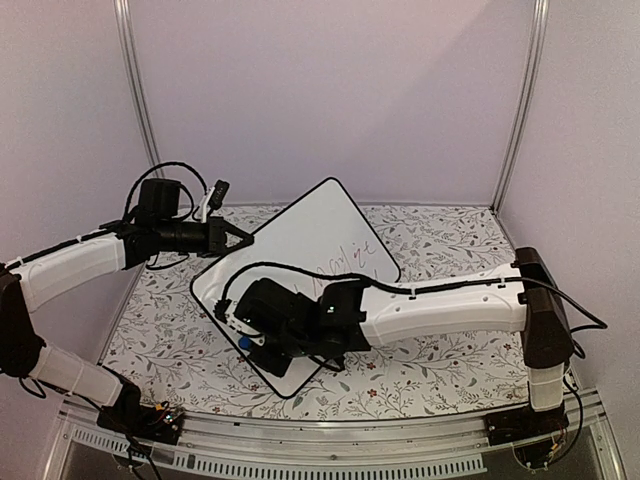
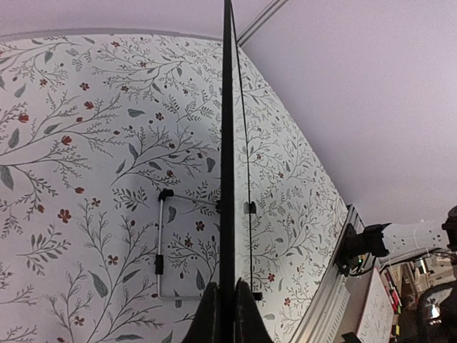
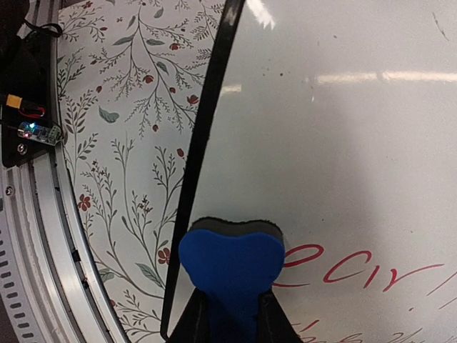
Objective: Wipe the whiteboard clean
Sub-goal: Erase the whiteboard at the center of the board.
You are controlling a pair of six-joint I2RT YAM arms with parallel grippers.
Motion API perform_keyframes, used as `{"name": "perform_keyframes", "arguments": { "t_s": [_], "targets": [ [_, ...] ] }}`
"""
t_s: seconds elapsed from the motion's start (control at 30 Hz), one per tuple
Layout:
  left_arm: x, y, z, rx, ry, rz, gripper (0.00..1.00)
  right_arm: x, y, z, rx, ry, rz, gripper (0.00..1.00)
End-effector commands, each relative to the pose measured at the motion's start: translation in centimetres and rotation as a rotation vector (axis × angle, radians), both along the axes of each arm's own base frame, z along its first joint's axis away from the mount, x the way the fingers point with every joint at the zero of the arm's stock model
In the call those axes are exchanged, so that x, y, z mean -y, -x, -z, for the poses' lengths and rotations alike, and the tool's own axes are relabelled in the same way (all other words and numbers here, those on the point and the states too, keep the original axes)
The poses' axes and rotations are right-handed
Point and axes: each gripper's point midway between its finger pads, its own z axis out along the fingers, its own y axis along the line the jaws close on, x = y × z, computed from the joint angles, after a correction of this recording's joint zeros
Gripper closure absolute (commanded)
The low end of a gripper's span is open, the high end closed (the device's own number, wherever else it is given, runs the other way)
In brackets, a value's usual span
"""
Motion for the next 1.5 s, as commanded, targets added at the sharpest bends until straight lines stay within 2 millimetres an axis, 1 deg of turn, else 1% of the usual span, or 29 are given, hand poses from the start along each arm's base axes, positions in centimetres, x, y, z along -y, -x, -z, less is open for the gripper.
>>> {"name": "perform_keyframes", "arguments": {
  "t_s": [0.0,0.4,0.63,0.87,1.1,1.2,1.27,1.33,1.37,1.47],
  "targets": [
    [0.6,0.1,-0.4,0.02,0.001,0.021,1.0,1.9,0.9,3.1,-0.054,0.091,0.007,0.96],
    [0.6,0.1,-0.4,0.019,0.003,0.021,1.0,3.9,1.1,4.9,-0.072,0.14,0.038,0.97],
    [0.6,0.1,-0.4,0.017,0.002,0.022,1.0,4.9,1.2,5.4,-0.079,0.163,0.049,0.97],
    [0.6,0.1,-0.3,0.014,0.003,0.023,1.0,5.4,1.2,5.0,-0.079,0.164,0.057,0.97],
    [0.6,0.1,-0.3,0.013,0.002,0.023,1.0,5.5,1.1,3.7,-0.063,0.147,0.059,0.97],
    [0.6,0.1,-0.3,0.014,0.002,0.023,1.0,5.5,1.0,2.6,-0.055,0.129,0.058,0.97],
    [0.6,0.1,-0.2,0.012,0.002,0.023,1.0,5.2,0.8,1.3,-0.043,0.097,0.058,0.97],
    [0.6,0.1,-0.2,0.01,0.002,0.022,1.0,4.7,0.4,-0.6,-0.02,0.05,0.058,0.97],
    [0.6,0.1,-0.2,0.011,0.002,0.021,1.0,4.5,0.2,-2.0,-0.005,0.02,0.058,0.97],
    [0.6,0.1,-0.2,0.01,0.001,0.021,1.0,3.9,-1.4,-5.8,0.041,-0.067,0.075,0.96]
  ]
}}
